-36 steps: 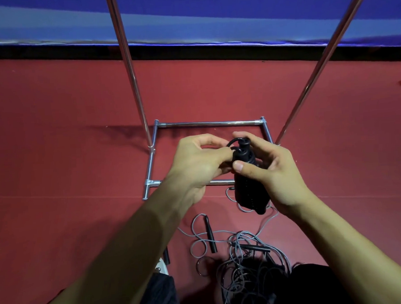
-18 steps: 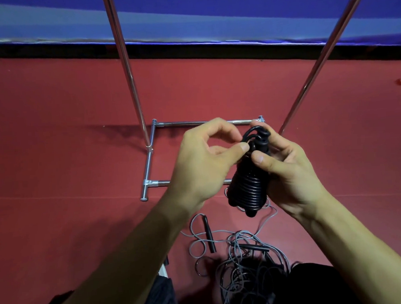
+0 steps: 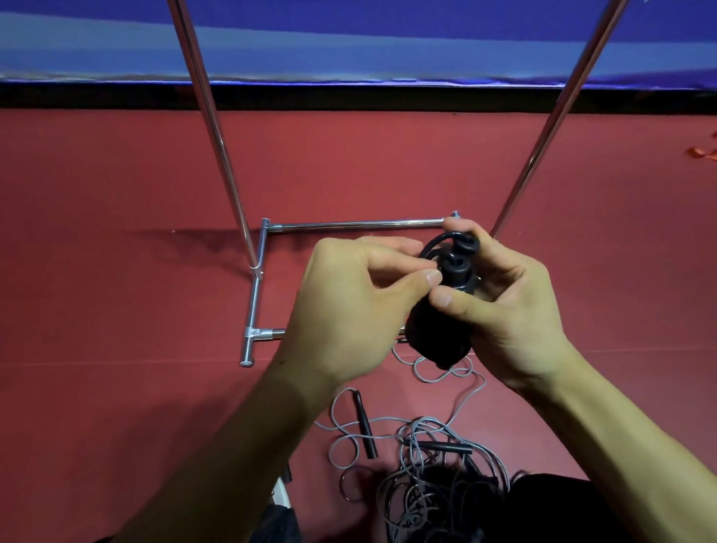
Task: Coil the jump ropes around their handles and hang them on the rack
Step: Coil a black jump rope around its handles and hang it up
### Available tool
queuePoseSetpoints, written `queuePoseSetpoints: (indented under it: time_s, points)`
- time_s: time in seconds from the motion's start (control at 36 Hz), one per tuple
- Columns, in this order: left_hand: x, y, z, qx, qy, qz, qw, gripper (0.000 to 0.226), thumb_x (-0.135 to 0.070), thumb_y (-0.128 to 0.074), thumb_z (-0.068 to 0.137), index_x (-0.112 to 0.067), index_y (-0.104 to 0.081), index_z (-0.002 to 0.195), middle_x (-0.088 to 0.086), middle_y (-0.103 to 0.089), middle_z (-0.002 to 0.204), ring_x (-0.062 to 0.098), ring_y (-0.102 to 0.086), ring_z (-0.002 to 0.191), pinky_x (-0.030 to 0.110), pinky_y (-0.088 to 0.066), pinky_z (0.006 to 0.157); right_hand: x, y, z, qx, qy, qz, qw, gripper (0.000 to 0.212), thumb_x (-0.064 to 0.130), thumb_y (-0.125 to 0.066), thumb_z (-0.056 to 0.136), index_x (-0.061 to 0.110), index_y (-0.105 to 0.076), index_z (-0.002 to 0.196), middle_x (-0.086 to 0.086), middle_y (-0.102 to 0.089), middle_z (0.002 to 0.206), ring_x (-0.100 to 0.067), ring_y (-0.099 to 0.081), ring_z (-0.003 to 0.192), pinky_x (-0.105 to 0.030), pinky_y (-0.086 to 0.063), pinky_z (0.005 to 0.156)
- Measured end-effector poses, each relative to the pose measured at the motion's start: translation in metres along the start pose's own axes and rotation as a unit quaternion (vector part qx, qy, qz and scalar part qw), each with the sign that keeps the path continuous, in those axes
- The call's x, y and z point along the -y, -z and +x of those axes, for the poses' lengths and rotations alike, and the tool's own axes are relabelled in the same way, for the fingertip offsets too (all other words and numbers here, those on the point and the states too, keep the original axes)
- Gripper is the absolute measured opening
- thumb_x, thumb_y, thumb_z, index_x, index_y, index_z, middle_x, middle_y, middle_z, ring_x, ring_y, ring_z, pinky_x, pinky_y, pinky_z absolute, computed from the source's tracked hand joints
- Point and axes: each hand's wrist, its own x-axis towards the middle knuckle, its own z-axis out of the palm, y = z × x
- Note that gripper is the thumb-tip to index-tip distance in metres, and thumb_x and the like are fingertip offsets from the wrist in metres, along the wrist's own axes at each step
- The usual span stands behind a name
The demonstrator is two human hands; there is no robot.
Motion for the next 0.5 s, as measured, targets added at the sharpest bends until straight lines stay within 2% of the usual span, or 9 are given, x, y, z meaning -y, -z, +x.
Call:
queuePoseSetpoints:
  time_s: [0.08, 0.25, 0.42, 0.5]
  points:
    - [-0.002, 0.0, 0.0, 0.016, 0.044, -0.037, 0.998, 0.01, -0.011, -0.08, 0.076, -0.021, -0.08, 0.077, -0.003, -0.071, 0.104, 0.005, -0.069, 0.092, 0.029, -0.054, 0.09, 0.001, -0.001, -0.001, 0.006, 0.01, -0.031, 0.999, 0.059, 0.04, -0.092, 0.053, 0.036, -0.073, 0.108, 0.005, -0.073, 0.096, -0.012, -0.063, 0.085, -0.028, -0.05, 0.084]
    - [0.004, -0.003, 0.003, -0.011, 0.095, -0.061, 0.994, 0.013, -0.002, -0.083, 0.068, -0.014, -0.077, 0.067, -0.01, -0.07, 0.088, 0.008, -0.069, 0.082, 0.025, -0.054, 0.078, -0.002, 0.0, 0.0, 0.021, 0.019, -0.084, 0.996, 0.062, 0.032, -0.093, 0.05, 0.039, -0.072, 0.108, 0.009, -0.073, 0.093, -0.008, -0.063, 0.083, -0.024, -0.051, 0.084]
    - [0.007, -0.007, 0.005, -0.008, 0.067, -0.066, 0.996, 0.015, 0.003, -0.081, 0.068, -0.009, -0.074, 0.064, -0.011, -0.065, 0.085, 0.009, -0.064, 0.072, 0.025, -0.052, 0.069, -0.005, 0.004, 0.001, 0.028, 0.011, -0.076, 0.997, 0.066, 0.037, -0.092, 0.051, 0.036, -0.071, 0.113, 0.007, -0.073, 0.098, -0.01, -0.063, 0.088, -0.029, -0.052, 0.089]
    - [0.01, -0.011, 0.005, -0.02, 0.044, -0.051, 0.998, 0.012, -0.003, -0.08, 0.062, -0.011, -0.071, 0.06, -0.014, -0.063, 0.085, 0.005, -0.06, 0.065, 0.022, -0.048, 0.061, -0.006, 0.005, 0.001, 0.023, 0.006, -0.08, 0.997, 0.068, 0.035, -0.093, 0.05, 0.033, -0.071, 0.115, 0.005, -0.072, 0.1, -0.014, -0.063, 0.089, -0.034, -0.052, 0.092]
